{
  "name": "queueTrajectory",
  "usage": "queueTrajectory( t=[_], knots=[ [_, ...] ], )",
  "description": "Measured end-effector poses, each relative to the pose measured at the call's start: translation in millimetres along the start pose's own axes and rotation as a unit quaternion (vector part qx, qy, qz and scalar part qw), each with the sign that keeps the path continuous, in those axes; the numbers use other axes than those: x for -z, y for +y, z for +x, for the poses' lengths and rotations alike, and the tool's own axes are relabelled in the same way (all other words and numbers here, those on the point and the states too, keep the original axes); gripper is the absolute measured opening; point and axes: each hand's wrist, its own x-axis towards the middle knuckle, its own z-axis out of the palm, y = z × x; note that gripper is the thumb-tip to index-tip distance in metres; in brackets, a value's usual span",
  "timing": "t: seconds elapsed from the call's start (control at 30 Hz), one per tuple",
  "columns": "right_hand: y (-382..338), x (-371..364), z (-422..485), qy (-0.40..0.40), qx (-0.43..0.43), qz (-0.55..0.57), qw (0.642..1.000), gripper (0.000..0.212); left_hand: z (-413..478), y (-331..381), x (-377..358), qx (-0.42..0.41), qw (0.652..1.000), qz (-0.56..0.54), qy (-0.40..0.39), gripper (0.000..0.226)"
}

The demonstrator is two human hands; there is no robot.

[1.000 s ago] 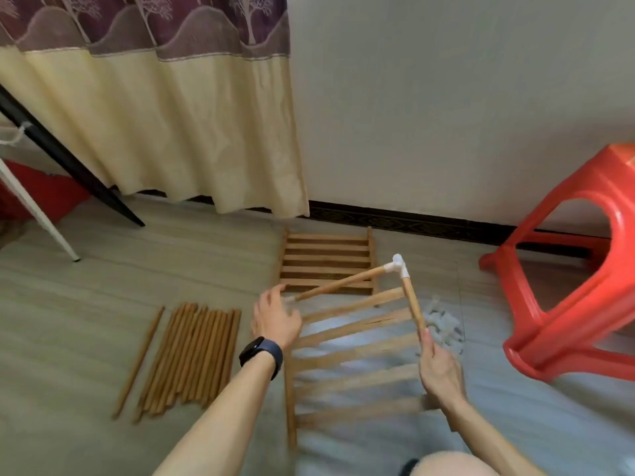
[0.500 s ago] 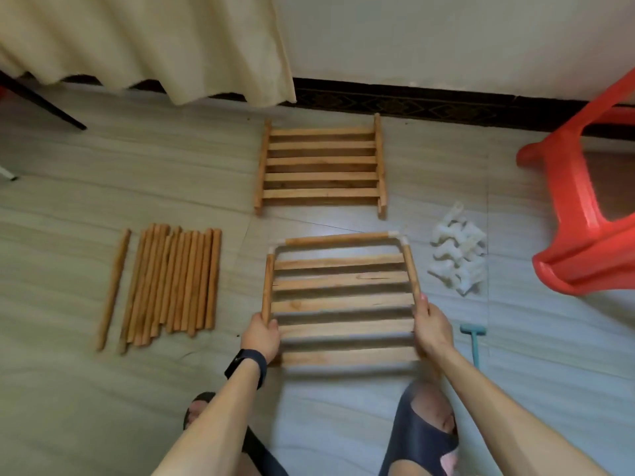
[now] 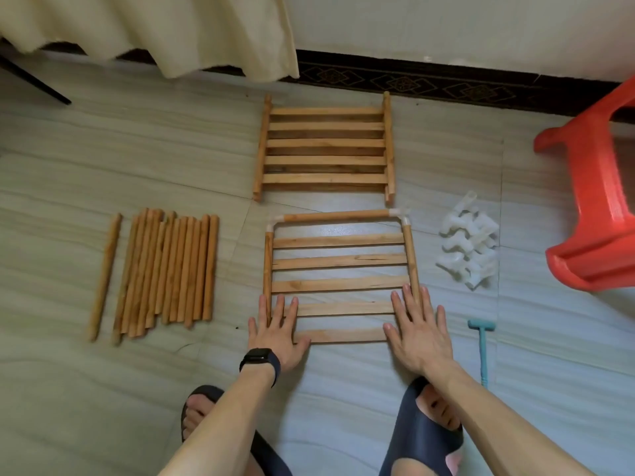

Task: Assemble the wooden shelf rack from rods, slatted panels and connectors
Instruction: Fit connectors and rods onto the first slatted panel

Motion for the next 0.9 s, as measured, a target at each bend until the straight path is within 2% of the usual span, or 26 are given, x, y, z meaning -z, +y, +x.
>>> queueTrajectory(
  t=[0.17, 0.3, 0.37, 0.57, 0.63, 0.77, 0.9],
  knots=[
    [-7, 15, -2, -0.077, -0.014, -0.046, 0.996, 0.068, -2, 1, 2, 0.012, 0.996, 0.034, -0.077, 0.080],
    [-27, 51, 1, -0.099, 0.017, -0.098, 0.990, 0.070, 6, 0, 53, 0.000, 0.991, 0.062, -0.115, 0.066],
    [-48, 77, 5, -0.103, 0.067, -0.105, 0.987, 0.069, 13, -11, 92, -0.010, 0.996, 0.042, -0.074, 0.055],
    [-145, 159, 31, -0.052, 0.212, -0.150, 0.964, 0.069, 15, -95, 229, 0.049, 0.996, 0.076, 0.015, 0.053],
    [-181, 178, 42, -0.039, 0.246, -0.163, 0.955, 0.069, 11, -134, 255, 0.071, 0.994, 0.047, 0.068, 0.052],
    [-236, 176, 67, -0.055, 0.272, -0.199, 0.940, 0.071, 17, -216, 241, 0.131, 0.980, -0.040, 0.141, 0.055],
    [-264, 128, 89, -0.094, 0.206, -0.196, 0.954, 0.079, 20, -281, 165, 0.244, 0.943, -0.165, 0.153, 0.065]
  ],
)
